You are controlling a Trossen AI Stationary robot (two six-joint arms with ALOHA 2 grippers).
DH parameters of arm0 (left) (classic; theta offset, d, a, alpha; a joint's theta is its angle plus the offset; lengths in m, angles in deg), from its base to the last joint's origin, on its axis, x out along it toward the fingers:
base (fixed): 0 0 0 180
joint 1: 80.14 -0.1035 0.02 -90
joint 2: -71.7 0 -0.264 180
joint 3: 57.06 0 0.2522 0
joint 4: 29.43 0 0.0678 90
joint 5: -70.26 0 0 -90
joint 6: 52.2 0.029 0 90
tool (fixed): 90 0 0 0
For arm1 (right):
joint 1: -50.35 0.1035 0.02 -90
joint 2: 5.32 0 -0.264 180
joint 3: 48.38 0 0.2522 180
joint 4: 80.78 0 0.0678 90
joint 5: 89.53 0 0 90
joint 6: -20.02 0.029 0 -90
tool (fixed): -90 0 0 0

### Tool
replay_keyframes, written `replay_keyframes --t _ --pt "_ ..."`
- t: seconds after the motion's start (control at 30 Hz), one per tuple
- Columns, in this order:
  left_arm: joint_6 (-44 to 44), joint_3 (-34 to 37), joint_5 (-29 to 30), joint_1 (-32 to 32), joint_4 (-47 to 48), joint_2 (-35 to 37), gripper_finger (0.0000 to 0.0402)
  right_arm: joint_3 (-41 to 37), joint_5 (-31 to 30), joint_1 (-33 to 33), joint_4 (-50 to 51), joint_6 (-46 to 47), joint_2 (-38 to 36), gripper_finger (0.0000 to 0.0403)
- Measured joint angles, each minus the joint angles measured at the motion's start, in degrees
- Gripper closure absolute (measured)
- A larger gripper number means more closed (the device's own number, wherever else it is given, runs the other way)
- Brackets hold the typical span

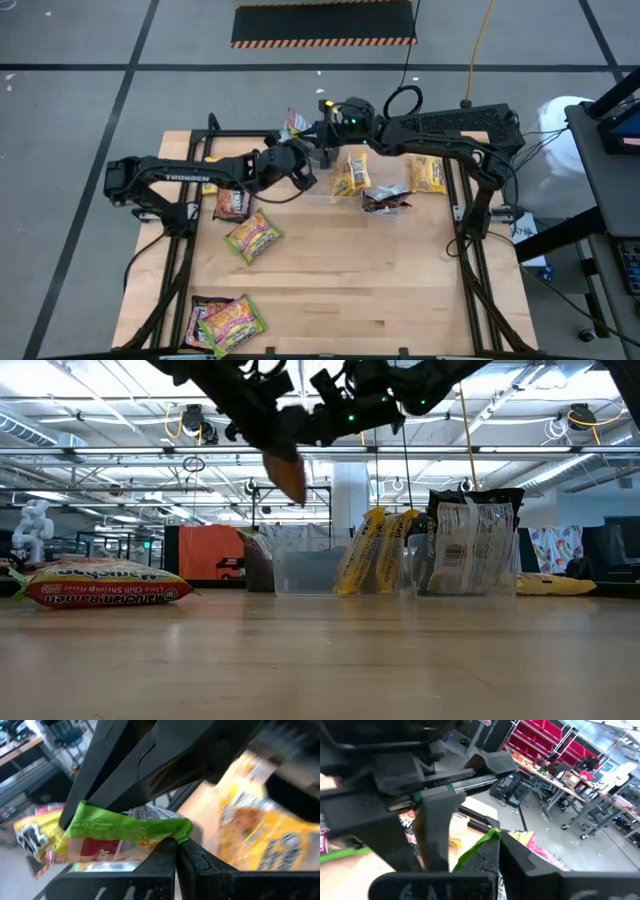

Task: Sort Maruchan noodles
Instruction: Put the green noodle pack into the black bin

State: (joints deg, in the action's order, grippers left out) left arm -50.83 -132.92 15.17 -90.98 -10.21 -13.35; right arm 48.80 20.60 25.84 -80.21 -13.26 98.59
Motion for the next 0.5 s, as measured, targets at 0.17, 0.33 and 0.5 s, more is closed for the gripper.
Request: replay_keyframes --t 0.17,0.33,0.5 --pt "0.1 0.0 -0.2 -2.7 3.4 0.0 0.0401 0.6 0.1 -1.4 -1.3 -0.2 2.0 0.0403" --pt "1.2 0.0 -0.3 -5.6 5.7 0.0 0.0401 0.6 0.1 -2.5 -2.1 -0.3 2.9 0.0403" --pt "3.5 0.0 -5.5 -9.1 6.9 0.0 0.0401 0.5 0.1 -4.1 -1.4 -0.3 3.2 0.0403"
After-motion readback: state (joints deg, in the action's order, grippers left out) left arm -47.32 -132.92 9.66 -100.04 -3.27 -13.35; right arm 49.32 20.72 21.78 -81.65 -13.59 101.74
